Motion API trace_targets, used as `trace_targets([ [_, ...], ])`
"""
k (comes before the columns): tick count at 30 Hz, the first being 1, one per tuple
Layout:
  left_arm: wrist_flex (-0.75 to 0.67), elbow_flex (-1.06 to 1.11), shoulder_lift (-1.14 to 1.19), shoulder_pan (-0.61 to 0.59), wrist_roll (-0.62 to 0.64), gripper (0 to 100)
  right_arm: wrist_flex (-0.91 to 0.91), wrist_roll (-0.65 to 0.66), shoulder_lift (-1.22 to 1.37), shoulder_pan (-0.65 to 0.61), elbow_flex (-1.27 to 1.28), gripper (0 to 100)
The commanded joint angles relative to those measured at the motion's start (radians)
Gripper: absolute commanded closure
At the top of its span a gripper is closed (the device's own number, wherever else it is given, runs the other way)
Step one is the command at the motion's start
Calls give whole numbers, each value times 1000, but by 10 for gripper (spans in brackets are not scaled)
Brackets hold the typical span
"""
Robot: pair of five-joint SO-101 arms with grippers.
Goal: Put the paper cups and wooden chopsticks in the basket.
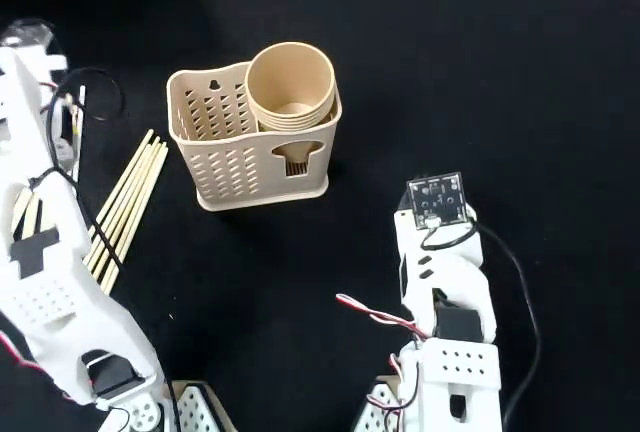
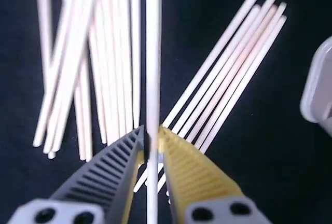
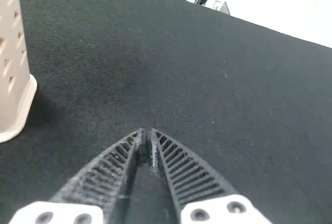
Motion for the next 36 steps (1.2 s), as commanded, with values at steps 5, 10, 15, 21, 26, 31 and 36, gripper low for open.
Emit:
trace_targets([
  [5,-21,73,-477,-4,77,971,2,6,-8,-12,-1,985],
  [10,-229,245,-746,-4,146,971,2,6,-8,-12,-1,985],
  [15,-465,410,-902,4,302,971,2,6,-8,-14,-1,985],
  [21,-667,503,-1011,142,430,971,2,6,-8,-14,-1,985],
  [26,-872,555,-1091,280,454,971,2,6,-8,-14,-1,985],
  [31,-1066,688,-1128,427,448,971,2,6,-8,-14,-1,985],
  [36,-1254,888,-1142,512,446,971,2,6,-8,-14,-1,985],
])
